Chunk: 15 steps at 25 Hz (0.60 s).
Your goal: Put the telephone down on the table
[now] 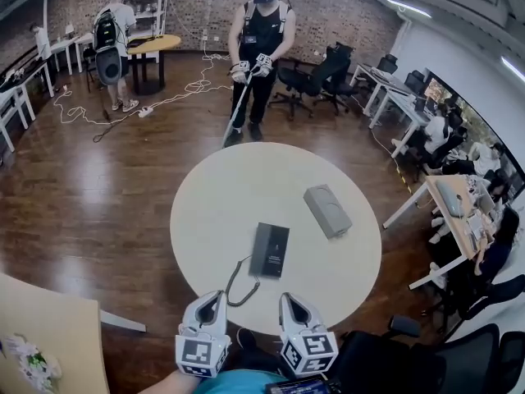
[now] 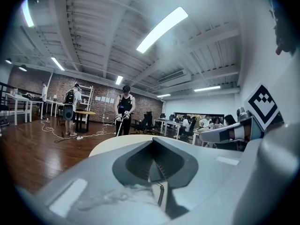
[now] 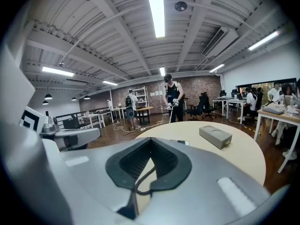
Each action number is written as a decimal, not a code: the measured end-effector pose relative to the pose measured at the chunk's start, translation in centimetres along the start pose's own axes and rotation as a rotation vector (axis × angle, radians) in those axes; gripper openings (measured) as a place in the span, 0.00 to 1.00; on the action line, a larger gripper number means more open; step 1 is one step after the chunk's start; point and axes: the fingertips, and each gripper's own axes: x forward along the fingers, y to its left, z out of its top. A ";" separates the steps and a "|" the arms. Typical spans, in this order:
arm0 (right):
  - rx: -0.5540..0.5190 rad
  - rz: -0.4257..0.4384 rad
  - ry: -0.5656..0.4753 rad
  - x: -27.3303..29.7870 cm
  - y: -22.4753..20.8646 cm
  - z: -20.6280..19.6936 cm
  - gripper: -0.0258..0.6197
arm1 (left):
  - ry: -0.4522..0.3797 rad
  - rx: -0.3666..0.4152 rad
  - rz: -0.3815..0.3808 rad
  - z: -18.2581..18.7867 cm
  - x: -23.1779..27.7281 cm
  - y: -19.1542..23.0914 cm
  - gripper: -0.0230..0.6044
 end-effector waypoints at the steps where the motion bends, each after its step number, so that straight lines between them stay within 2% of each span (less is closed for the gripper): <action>1: 0.003 0.002 0.000 0.5 -0.3 0.0 0.03 | 0.000 0.001 0.004 0.0 0.4 0.2 0.06; 8: 0.039 0.027 0.008 4.6 -3.7 0.4 0.03 | -0.001 0.016 0.039 0.5 3.9 0.6 0.06; 15: 0.056 0.111 0.041 9.8 -7.8 0.2 0.03 | 0.026 0.059 0.067 -0.5 9.0 1.0 0.06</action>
